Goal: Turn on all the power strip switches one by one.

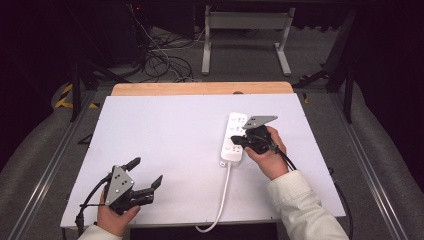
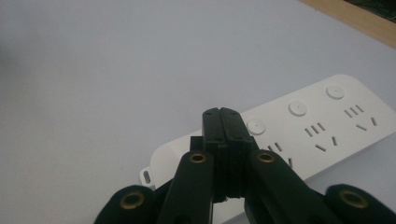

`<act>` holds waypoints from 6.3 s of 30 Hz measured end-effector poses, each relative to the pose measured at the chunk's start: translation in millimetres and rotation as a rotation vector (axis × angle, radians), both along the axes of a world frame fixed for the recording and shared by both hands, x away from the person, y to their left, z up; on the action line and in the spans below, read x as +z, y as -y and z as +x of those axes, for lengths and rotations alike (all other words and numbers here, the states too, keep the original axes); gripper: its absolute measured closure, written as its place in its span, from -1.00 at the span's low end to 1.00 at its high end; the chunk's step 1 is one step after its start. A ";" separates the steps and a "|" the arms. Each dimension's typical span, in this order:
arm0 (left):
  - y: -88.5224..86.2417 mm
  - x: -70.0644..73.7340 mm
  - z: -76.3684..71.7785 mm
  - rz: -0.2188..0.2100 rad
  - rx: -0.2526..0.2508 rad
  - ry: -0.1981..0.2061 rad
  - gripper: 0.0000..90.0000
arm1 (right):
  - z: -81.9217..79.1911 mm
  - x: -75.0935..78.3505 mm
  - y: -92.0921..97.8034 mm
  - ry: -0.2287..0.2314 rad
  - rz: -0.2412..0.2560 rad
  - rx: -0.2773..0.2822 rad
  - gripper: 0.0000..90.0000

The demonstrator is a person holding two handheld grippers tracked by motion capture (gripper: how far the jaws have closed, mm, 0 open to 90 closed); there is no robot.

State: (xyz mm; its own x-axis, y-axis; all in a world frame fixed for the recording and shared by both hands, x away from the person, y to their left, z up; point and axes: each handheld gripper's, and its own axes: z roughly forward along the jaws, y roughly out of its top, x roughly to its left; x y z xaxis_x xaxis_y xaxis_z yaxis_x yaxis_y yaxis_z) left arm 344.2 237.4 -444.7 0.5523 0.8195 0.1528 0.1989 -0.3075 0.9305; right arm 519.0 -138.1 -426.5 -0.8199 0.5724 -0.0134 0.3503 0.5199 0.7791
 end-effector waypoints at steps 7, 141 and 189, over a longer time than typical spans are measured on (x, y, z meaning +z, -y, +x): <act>-0.4 -0.5 0.9 0.003 0.001 -0.001 -0.64 | 5.5 -11.4 -7.5 -0.016 -0.020 0.005 1.00; 0.7 -2.1 1.8 0.009 -0.001 -0.014 -0.65 | 37.4 -32.6 -22.2 0.010 -0.086 -0.118 1.00; 0.2 -2.8 3.3 0.012 -0.004 -0.019 -0.65 | 58.6 -13.6 -18.1 0.049 -0.005 -0.184 1.00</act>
State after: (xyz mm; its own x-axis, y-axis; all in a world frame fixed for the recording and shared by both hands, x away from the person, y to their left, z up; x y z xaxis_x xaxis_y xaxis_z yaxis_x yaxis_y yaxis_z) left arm 347.5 237.1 -447.4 0.5585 0.8154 0.1522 0.2150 -0.3195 0.9229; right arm 577.6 -120.0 -440.0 -0.6993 0.7128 -0.0545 0.4015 0.4547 0.7950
